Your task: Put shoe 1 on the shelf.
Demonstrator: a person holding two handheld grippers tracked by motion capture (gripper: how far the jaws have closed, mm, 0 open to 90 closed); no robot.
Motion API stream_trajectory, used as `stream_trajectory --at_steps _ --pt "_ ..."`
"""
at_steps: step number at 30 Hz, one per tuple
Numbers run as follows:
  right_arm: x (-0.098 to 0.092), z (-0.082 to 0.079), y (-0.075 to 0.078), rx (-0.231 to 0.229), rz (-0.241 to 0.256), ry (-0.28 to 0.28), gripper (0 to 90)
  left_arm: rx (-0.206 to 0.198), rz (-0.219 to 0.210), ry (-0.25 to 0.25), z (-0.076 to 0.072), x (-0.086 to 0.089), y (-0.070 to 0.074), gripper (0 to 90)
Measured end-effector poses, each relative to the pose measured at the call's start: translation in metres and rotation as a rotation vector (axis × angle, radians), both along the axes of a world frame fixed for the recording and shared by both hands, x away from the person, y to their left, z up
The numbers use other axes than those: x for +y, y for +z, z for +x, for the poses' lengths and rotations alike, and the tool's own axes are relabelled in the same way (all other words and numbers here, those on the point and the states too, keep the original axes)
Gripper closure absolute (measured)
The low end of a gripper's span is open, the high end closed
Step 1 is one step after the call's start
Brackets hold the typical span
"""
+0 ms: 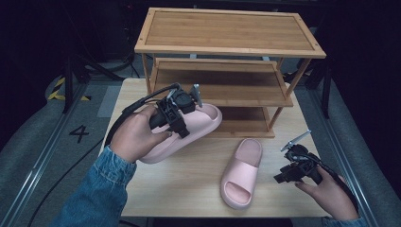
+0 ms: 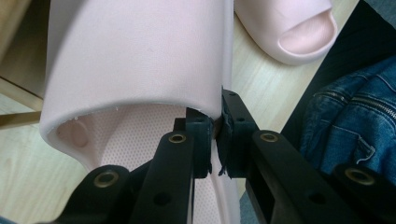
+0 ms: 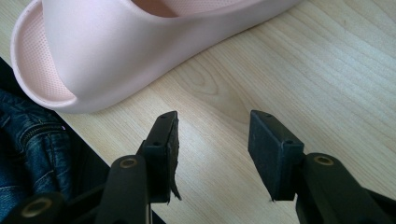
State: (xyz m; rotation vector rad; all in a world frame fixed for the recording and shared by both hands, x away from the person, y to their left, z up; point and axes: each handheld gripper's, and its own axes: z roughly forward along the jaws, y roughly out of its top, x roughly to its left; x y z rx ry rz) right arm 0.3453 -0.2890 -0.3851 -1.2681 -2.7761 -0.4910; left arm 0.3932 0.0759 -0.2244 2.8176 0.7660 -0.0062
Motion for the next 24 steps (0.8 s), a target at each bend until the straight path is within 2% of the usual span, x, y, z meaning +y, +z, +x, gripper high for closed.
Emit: stream_trajectory --at_steps 8,15,21,24 --pt "-0.001 0.0 -0.001 0.003 -0.001 0.0 53.3 -0.027 -0.004 -0.002 0.01 -0.009 0.016 83.5" --pt "-0.001 -0.001 0.0 0.005 0.006 -0.003 55.1 -0.08 -0.002 -0.028 0.023 -0.02 0.025 83.5" --pt "-0.002 -0.001 0.002 0.006 0.007 -0.007 55.6 -0.155 0.015 0.006 0.041 -0.03 0.027 83.5" --pt "-0.002 -0.001 0.001 0.004 0.007 -0.008 55.7 -0.161 0.017 0.014 0.048 -0.033 0.026 83.7"
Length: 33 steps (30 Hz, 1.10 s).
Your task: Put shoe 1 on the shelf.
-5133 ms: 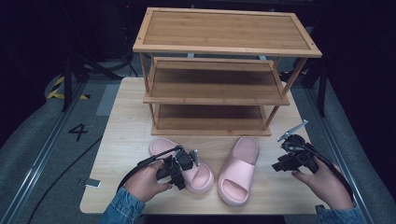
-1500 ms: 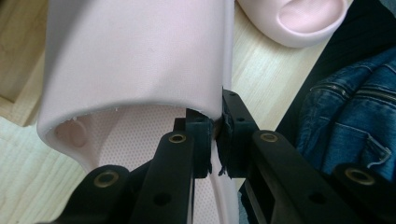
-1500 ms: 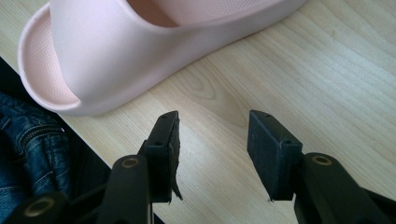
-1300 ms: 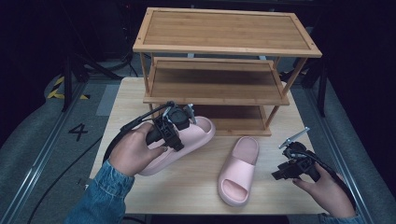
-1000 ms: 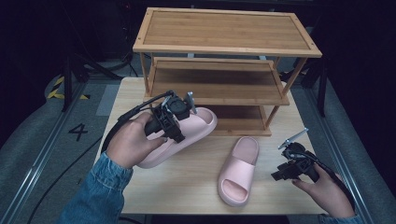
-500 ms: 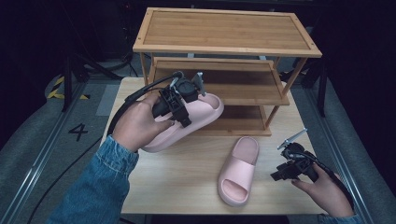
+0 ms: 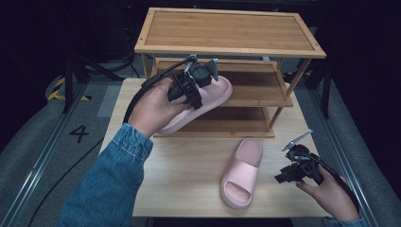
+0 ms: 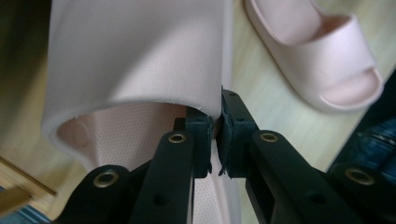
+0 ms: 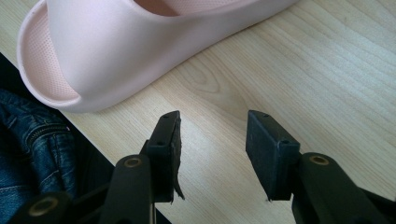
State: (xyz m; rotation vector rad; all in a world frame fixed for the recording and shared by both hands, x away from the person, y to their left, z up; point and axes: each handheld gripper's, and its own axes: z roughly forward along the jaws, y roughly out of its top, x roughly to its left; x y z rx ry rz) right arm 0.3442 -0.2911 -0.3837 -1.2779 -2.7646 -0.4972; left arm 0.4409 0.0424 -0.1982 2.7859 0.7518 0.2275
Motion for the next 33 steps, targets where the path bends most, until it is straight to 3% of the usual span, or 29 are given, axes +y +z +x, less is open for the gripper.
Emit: stream_trajectory --at_steps 6,9,13,15,18,20,22,26,28,30,32,33 --pt "-0.001 -0.001 0.001 0.001 0.002 -0.002 56.0 -0.012 0.011 -0.003 0.021 -0.009 -0.005 82.9" --pt "-0.005 -0.004 -0.002 0.013 0.001 -0.014 56.4 -0.055 0.011 0.038 0.027 -0.017 -0.009 82.9" --pt "-0.008 -0.011 -0.001 0.012 -0.009 -0.028 55.6 -0.081 0.032 0.041 0.03 -0.023 -0.013 83.1" --pt "-0.008 -0.013 0.0 0.01 -0.007 -0.024 55.5 -0.083 0.021 0.047 0.034 -0.025 -0.015 83.0" --pt "-0.008 -0.018 0.004 -0.001 -0.011 -0.025 55.5 -0.151 0.021 0.028 0.035 -0.025 -0.019 82.9" --pt "-0.009 -0.02 0.004 -0.003 -0.015 -0.027 55.5 -0.175 0.023 0.016 0.036 -0.025 -0.021 82.2" --pt "-0.009 -0.022 0.004 0.0 -0.018 -0.031 55.5 -0.161 0.025 0.024 0.039 -0.025 -0.025 82.0" --pt "-0.008 -0.023 0.004 -0.003 -0.019 -0.025 55.4 -0.194 0.023 0.032 0.04 -0.027 -0.027 81.3" --pt "-0.007 -0.023 0.004 -0.005 -0.02 -0.024 55.3 -0.196 0.012 0.063 0.039 -0.028 -0.028 80.7" --pt "-0.006 -0.022 0.004 -0.007 -0.021 -0.022 55.1 -0.202 0.028 0.072 0.039 -0.028 -0.028 76.9" --pt "-0.004 -0.022 0.005 -0.009 -0.016 -0.015 55.0 -0.223 0.026 0.104 0.036 -0.026 -0.027 62.8" --pt "-0.004 -0.021 0.005 -0.011 -0.02 -0.01 54.9 -0.226 0.022 0.083 0.035 -0.022 -0.025 57.0"
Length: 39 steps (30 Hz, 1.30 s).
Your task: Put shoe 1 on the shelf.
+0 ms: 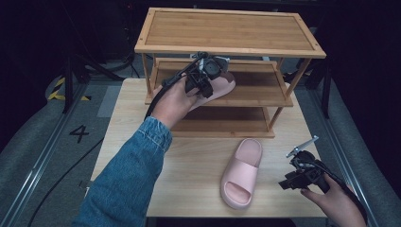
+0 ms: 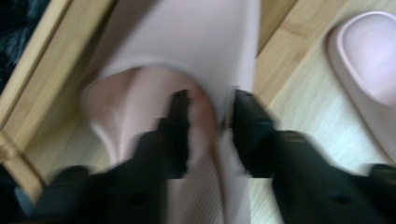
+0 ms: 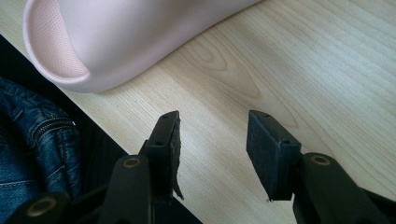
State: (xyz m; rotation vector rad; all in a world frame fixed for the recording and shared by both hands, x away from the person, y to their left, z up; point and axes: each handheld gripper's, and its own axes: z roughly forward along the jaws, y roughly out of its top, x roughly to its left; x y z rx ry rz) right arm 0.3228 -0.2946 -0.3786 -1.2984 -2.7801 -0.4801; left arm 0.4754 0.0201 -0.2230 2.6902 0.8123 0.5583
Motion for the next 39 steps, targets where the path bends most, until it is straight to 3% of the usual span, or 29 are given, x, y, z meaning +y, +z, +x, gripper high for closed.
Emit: stream_trajectory --at_steps 3,4,8,11,14,19,27,30,31,32,34,36,39 --pt "0.003 0.002 0.0 0.002 0.007 0.011 54.7 0.049 -0.033 0.017 -0.003 0.01 0.005 55.2" --pt "0.003 0.002 0.0 0.002 0.007 0.011 54.7 0.049 -0.033 0.017 -0.003 0.01 0.005 55.2" --pt "0.005 0.007 -0.002 0.009 0.007 0.015 54.3 0.137 -0.07 0.03 -0.01 0.025 0.012 56.5" --pt "0.008 0.011 -0.002 0.015 0.004 0.018 54.0 0.154 -0.087 0.031 -0.019 0.038 0.018 57.3" --pt "0.012 0.013 -0.001 0.011 0.008 0.036 54.0 0.183 -0.079 0.071 -0.028 0.056 0.021 62.2" --pt "0.018 0.016 -0.002 0.007 0.001 0.054 53.9 0.197 -0.07 0.16 -0.03 0.087 0.015 75.7" --pt "0.021 0.018 -0.005 0.017 0.006 0.062 53.6 0.207 -0.077 0.253 -0.016 0.124 0.006 80.9" --pt "0.021 0.018 -0.005 0.02 0.008 0.059 53.4 0.221 -0.093 0.246 -0.005 0.134 -0.002 81.1" --pt "0.021 0.018 -0.005 0.019 0.009 0.059 53.4 0.215 -0.107 0.281 -0.005 0.134 -0.004 80.0" --pt "0.021 0.018 -0.005 0.019 0.009 0.06 53.4 0.216 -0.105 0.259 0.0 0.138 -0.006 79.5" --pt "0.02 0.018 -0.005 0.022 0.01 0.063 53.3 0.222 -0.117 0.282 0.002 0.139 -0.009 79.3" --pt "0.02 0.017 -0.006 0.022 0.017 0.057 53.2 0.216 -0.111 0.285 0.005 0.139 -0.012 79.1" --pt "0.018 0.017 -0.006 0.022 0.015 0.056 53.2 0.238 -0.107 0.27 0.006 0.136 -0.015 79.1"
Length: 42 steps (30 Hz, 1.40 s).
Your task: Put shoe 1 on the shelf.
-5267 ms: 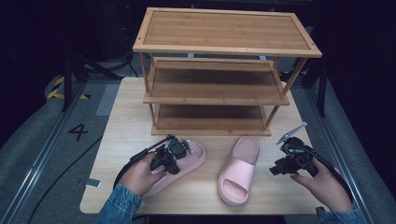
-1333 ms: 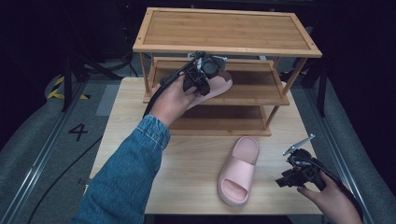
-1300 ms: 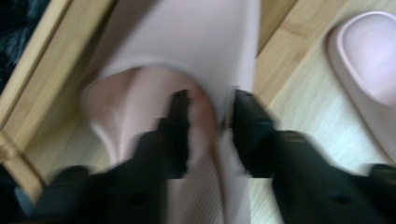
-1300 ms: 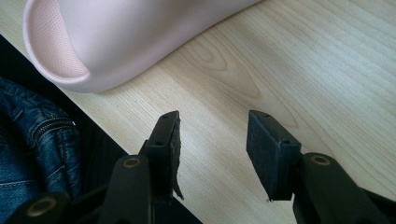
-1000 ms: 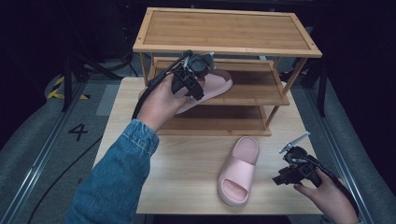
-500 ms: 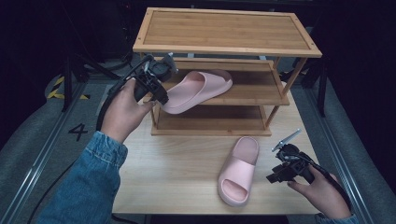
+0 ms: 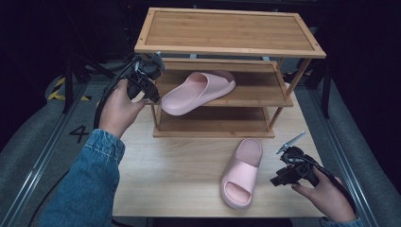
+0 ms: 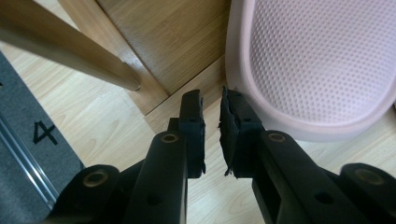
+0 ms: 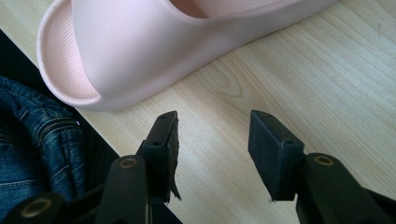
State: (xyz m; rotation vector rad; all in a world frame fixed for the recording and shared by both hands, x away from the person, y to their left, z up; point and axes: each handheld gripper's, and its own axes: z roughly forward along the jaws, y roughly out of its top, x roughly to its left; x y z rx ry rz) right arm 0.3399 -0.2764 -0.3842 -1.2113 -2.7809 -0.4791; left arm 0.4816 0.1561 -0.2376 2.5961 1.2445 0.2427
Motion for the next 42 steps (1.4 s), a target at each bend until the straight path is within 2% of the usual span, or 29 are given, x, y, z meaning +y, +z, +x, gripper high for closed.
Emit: stream_trajectory --at_steps 2,4,7,8,9,16,19,21,25,29,31,35,37,40,42 --pt "-0.001 0.0 0.0 0.001 0.004 0.001 53.0 -0.001 0.005 -0.043 -0.002 -0.002 0.0 77.7" --pt "-0.001 0.0 0.0 0.005 0.012 0.001 53.0 0.031 -0.037 -0.069 -0.006 -0.006 0.001 76.6" --pt "-0.002 0.0 -0.002 0.011 0.012 0.001 52.9 0.023 -0.007 -0.091 -0.015 -0.013 0.001 76.8" --pt "-0.002 0.0 -0.002 0.011 0.011 0.001 52.9 0.026 -0.011 -0.088 -0.019 -0.017 0.001 77.1" --pt "-0.002 0.001 -0.002 0.009 0.009 0.002 53.0 0.03 -0.01 -0.115 -0.022 -0.02 0.002 78.0" --pt "-0.003 0.0 0.0 0.0 0.013 0.001 53.0 0.044 -0.034 -0.197 -0.042 -0.051 0.001 78.0" --pt "-0.002 0.0 0.0 0.001 0.009 -0.002 53.0 0.051 -0.027 -0.218 -0.046 -0.061 0.002 78.0" --pt "-0.003 0.0 0.0 0.001 0.01 -0.001 53.0 0.047 -0.035 -0.254 -0.047 -0.071 0.002 78.0" --pt "-0.004 0.0 0.0 -0.001 0.013 -0.001 53.0 0.058 -0.025 -0.255 -0.052 -0.082 0.003 77.9" --pt "-0.006 -0.001 0.001 -0.005 0.015 -0.004 53.1 0.059 -0.046 -0.289 -0.064 -0.087 0.008 78.4" --pt "-0.006 -0.001 0.001 0.001 0.015 -0.011 53.1 0.069 -0.06 -0.326 -0.073 -0.095 0.009 78.3" --pt "-0.004 -0.001 0.0 -0.001 0.012 -0.005 53.1 0.092 -0.055 -0.383 -0.082 -0.114 0.006 77.6" --pt "-0.004 -0.002 0.001 0.0 0.01 -0.003 53.1 0.096 -0.05 -0.389 -0.081 -0.121 0.002 77.2" --pt "-0.004 -0.002 0.001 -0.002 0.012 -0.005 53.1 0.08 -0.007 -0.371 -0.075 -0.127 -0.006 76.7" --pt "-0.005 -0.002 0.002 -0.005 0.011 -0.005 53.1 0.099 -0.015 -0.356 -0.072 -0.127 -0.007 77.8"
